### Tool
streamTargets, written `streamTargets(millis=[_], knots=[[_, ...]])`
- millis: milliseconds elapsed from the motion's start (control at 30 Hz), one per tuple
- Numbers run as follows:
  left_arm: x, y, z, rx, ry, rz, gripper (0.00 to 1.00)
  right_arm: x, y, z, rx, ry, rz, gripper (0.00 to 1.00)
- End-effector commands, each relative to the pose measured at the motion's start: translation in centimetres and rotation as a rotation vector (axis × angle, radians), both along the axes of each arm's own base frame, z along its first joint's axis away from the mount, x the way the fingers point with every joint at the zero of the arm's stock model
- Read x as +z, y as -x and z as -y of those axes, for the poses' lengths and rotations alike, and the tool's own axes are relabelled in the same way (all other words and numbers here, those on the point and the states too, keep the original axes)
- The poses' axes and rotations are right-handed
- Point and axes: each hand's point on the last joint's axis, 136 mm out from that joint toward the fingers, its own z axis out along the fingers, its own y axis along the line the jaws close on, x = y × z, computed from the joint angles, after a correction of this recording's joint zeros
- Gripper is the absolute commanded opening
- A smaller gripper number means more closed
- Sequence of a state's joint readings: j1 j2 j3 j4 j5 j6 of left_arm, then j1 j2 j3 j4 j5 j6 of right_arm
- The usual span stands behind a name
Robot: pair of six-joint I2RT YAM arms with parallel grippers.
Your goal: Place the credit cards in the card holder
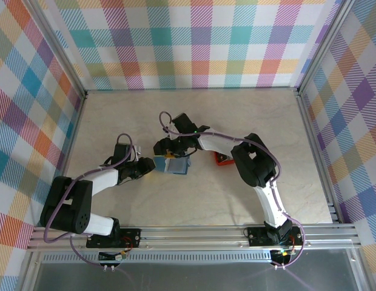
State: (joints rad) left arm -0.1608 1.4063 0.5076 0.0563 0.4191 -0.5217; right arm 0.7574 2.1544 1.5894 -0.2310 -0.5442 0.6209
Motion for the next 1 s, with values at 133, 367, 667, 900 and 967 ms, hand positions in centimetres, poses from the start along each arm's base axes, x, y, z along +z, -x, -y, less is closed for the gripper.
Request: streamTargets(millis=[133,367,667,900,967], knots=[[1.2,-0.6,0.2,-0.034,0.016,0.045,0.32,0.2,-0.3,6.5,-0.191,0.279,0.051,0.62],[0.8,-0.4,0.6,-0.050,0.034,0.042,0.29,-1.9,0.5,7.2,-0.182,0.356,0.004,0.62],[0.9,-0.4,0.9,-0.058,0.054,0.042,0.19,-3.4,0.4,7.5,-0.180,0.427,-0.019,0.63],[1.0,-0.1,1.1,-0.066,0.067,0.045,0.15,-3.8,0.2,7.2,-0.180,0.428,-0.029,0.64],[1.0,0.0,1.2,-0.067,0.073,0.043,0.14,-4.0,0.2,7.1,-0.179,0.432,-0.037,0.64]])
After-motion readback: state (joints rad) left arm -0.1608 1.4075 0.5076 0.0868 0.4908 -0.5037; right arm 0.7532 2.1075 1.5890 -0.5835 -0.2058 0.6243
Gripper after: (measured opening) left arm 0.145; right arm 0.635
